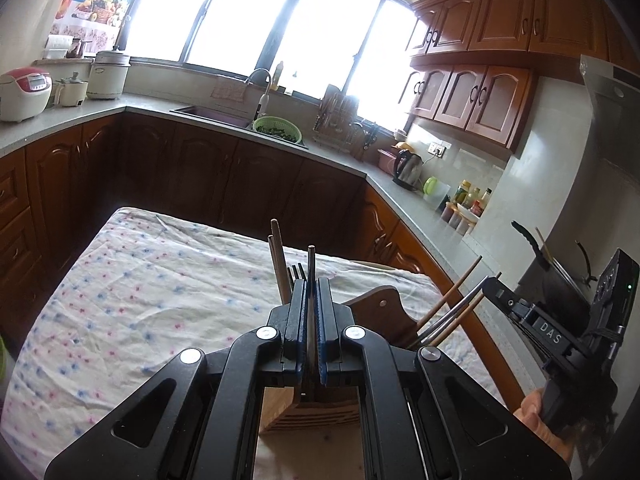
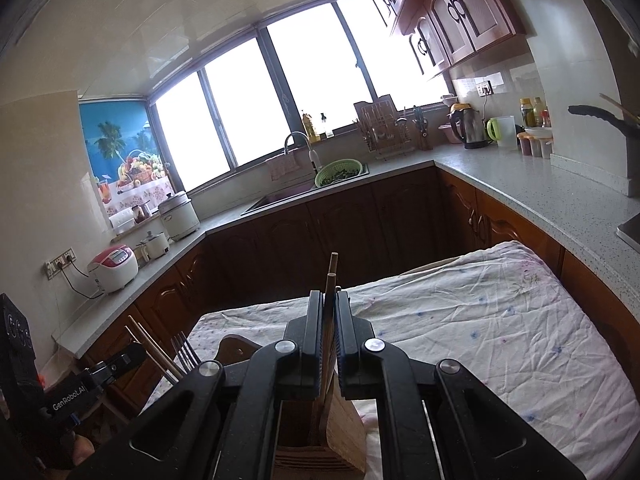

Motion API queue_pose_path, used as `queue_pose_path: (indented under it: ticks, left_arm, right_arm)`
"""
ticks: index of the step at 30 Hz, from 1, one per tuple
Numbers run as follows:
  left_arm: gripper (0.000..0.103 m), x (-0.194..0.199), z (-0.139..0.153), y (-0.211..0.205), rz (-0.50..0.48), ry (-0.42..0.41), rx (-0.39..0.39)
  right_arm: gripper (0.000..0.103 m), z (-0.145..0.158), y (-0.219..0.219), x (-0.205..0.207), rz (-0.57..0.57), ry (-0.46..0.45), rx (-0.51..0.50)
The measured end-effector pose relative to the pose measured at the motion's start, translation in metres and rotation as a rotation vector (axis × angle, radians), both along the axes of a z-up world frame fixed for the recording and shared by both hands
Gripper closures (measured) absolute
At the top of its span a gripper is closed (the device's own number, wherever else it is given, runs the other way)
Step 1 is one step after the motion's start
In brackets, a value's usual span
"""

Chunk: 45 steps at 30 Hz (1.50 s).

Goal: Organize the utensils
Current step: 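Lower both chopsticks into the holder and open both tools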

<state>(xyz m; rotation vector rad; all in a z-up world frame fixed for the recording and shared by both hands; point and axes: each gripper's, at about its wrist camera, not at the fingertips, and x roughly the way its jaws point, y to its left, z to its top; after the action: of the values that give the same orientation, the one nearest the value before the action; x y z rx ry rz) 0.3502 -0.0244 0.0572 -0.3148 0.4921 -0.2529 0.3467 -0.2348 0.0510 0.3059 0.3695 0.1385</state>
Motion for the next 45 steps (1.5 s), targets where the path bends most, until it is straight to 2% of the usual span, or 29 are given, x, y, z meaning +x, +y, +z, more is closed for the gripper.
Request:
queue_pose_path:
  ticks: [16,30,39,42,45]
  left_arm:
    - [0.100,0.013,-0.003,0.002,0.019,0.033,0.028]
    - [0.100,0.020,-0.004,0.001,-0.007,0.057,0.013]
    - [0.100,0.019,-0.007,-0.003,-0.014,0.062,0.030]
    - [0.100,0.020,-0.007,-0.004,-0.011,0.063,0.033]
    - [0.100,0.020,-0.007,-0.003,-0.014,0.070,0.030]
  right_arm:
    - [0.097,-0.004,-0.003,0.007,-0.001,0.030,0.012]
    - [0.097,-0.003,0.000,0.012,0.010,0.040,-0.007]
    - [0.097,-0.003,-0.001,0.013,0.019,0.048,-0.001]
    - [0.092,-0.002,0.000,0.013,0.024,0.048,-0.001]
    - [0.092,-0.004,-0.002,0.013,0.022,0.052,0.012]
